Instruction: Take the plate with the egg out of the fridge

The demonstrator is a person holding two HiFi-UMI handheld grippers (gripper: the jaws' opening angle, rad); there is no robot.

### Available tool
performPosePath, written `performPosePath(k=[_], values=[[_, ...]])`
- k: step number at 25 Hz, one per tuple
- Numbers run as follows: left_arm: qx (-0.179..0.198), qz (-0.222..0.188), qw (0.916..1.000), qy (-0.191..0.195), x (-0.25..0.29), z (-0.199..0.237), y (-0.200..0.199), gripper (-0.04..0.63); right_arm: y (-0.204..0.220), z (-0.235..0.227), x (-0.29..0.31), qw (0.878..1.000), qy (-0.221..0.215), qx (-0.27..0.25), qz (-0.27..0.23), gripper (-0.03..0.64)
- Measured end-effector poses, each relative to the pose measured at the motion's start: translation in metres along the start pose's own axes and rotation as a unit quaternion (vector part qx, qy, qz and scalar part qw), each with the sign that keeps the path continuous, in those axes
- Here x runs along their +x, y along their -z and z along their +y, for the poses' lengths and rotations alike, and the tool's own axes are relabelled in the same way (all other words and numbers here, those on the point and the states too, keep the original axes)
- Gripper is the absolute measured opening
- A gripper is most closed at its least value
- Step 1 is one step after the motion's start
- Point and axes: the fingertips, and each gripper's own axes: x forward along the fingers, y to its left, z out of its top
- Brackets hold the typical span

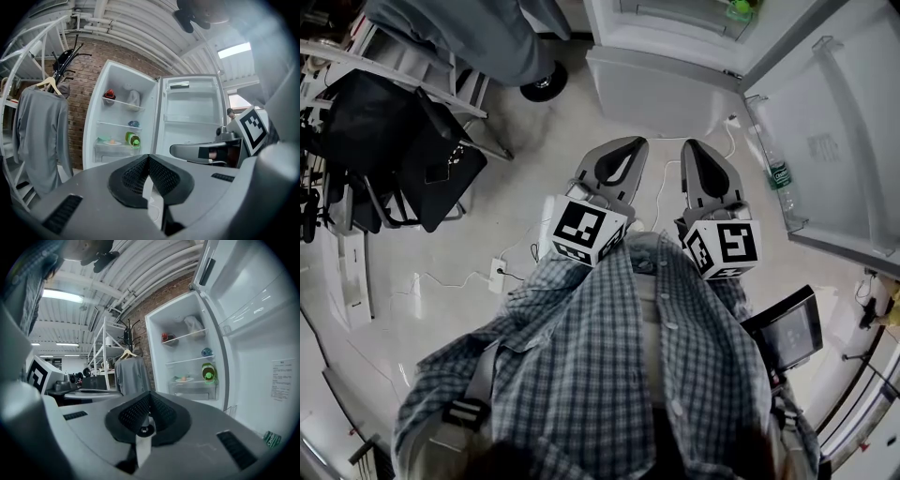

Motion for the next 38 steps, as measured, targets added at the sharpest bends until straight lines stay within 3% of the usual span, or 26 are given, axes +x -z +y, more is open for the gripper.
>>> performPosePath(k=[19, 38], values=[[-0.006, 0.006, 0.9998, -0.015, 0.027, 0.020, 0.004, 0.006, 0.009, -0.032, 0.005, 1.000, 0.022, 0.017, 0.007, 0.005], [-0.015, 0.007, 0.9998, -0.005, 0.113, 0.105, -0.015, 0.006, -0.011, -0.080, 0.104, 0.999, 0.036, -0.002, 0.022, 0.005]])
